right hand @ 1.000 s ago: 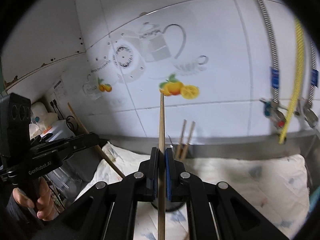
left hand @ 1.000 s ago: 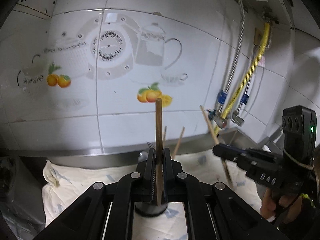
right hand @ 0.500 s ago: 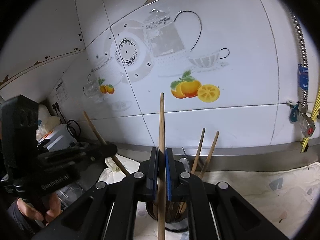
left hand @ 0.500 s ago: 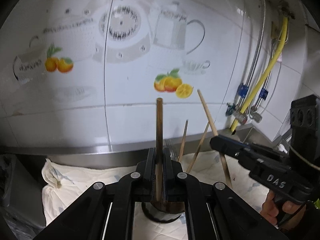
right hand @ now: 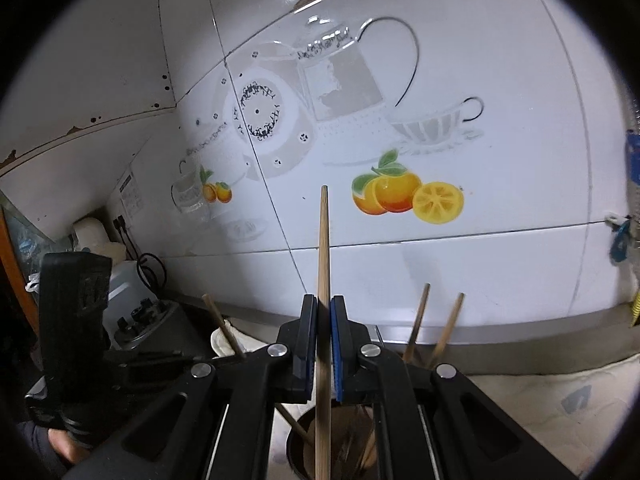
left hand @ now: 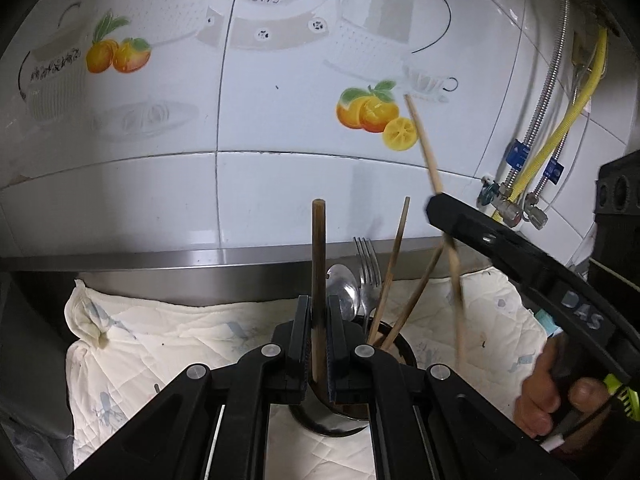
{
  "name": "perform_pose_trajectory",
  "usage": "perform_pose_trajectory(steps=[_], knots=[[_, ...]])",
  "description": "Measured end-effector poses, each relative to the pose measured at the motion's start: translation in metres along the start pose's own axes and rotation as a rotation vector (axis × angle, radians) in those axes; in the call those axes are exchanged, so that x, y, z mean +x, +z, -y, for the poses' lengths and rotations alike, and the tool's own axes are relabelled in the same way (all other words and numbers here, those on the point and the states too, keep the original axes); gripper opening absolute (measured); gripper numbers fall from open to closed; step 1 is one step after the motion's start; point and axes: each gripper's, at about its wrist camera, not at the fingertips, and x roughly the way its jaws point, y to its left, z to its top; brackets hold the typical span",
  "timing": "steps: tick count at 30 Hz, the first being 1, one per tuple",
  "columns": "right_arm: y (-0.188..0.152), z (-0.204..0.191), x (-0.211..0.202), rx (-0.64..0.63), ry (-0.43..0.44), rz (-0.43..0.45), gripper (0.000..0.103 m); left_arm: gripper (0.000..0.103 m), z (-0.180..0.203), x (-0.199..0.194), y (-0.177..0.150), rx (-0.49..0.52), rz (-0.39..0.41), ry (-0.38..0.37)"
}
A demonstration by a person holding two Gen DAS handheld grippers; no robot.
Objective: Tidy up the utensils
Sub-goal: 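Lower both chopsticks into the black cup and open both tools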
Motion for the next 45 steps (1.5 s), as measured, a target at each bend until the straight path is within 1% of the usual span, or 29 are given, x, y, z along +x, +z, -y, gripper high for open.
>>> perform_pose_trajectory(steps=[5, 11, 13, 19, 25, 29, 40, 45], knots=[[-0.003, 0.000, 0.016, -0.023, -0.012, 0.043, 0.009, 0.006, -0.004, 0.002, -0.004, -0.004, -0.008, 0.002], [-0.005, 0.005, 0.023, -0.024, 0.004, 0.100, 0.009, 0.006, -0.010, 0.005, -0.006, -0.025, -0.016, -0.007], [-0.006, 0.007, 0.026, -0.017, 0.013, 0.107, 0.009, 0.006, -0.009, 0.006, -0.005, -0.021, -0.016, -0.007], [-0.013, 0.012, 0.035, -0.020, -0.010, 0.123, 0.009, 0.006, -0.010, 0.008, -0.004, -0.022, -0.015, -0.008], [-0.027, 0.017, 0.045, -0.028, -0.045, 0.092, 0.009, 0.006, -0.011, 0.008, -0.005, -0.024, -0.010, -0.010], [-0.033, 0.015, 0.040, -0.042, -0.054, 0.081, 0.009, 0.006, -0.010, 0.008, -0.005, -0.030, -0.009, -0.010], [-0.041, 0.014, 0.021, -0.054, -0.108, -0.017, 0.009, 0.007, -0.013, 0.007, -0.005, -0.053, -0.019, -0.009], [-0.042, 0.010, 0.013, -0.063, -0.119, -0.072, 0.010, 0.008, -0.013, 0.012, -0.004, -0.061, -0.048, -0.015]])
